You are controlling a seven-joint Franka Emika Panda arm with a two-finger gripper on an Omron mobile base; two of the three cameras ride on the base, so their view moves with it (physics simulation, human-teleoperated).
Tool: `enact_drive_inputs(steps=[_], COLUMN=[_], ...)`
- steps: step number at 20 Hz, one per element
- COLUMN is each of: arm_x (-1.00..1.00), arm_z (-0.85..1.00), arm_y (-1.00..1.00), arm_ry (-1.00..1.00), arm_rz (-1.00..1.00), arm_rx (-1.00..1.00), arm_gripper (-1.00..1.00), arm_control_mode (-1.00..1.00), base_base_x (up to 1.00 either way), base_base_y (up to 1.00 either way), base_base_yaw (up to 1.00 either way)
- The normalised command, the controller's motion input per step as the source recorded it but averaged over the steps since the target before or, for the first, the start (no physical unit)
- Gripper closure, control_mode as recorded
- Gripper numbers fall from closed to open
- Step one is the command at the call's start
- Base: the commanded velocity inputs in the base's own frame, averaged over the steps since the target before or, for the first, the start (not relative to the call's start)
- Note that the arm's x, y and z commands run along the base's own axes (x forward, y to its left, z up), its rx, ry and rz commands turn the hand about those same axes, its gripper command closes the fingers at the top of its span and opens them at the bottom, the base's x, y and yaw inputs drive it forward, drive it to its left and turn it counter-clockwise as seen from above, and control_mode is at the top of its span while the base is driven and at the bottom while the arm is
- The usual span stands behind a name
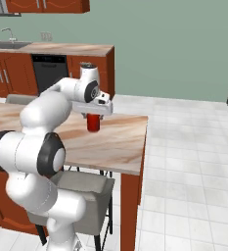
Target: Four empty soda cans are scattered around the kitchen. Gather all the cans and cluster them next to the stove for recycling.
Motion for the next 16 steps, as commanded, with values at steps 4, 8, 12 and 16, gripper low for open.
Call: enact_drive_inputs(steps=[4,8,12,16], arm_x=[-0.4,-0.42,-0.24,-0.2], arm_z=[0.14,0.05,0.03,0.09], arm_y=[0.02,0.09,0.26,0.13], arm_ry=[0.0,0.0,0.0,0.0], arm_rz=[0.0,0.02,0.02,0.03], arm_rx=[0.0,0.0,-0.01,0.0], arm_gripper=[1.0,1.0,1.0,1.0], arm_control_mode=[-1.0,-1.0,-1.0,-1.0], base_base_x=[0.0,0.0,0.0,0.0], base_base_y=[0.0,0.0,0.0,0.0], base_base_yaw=[0.0,0.0,0.0,0.0])
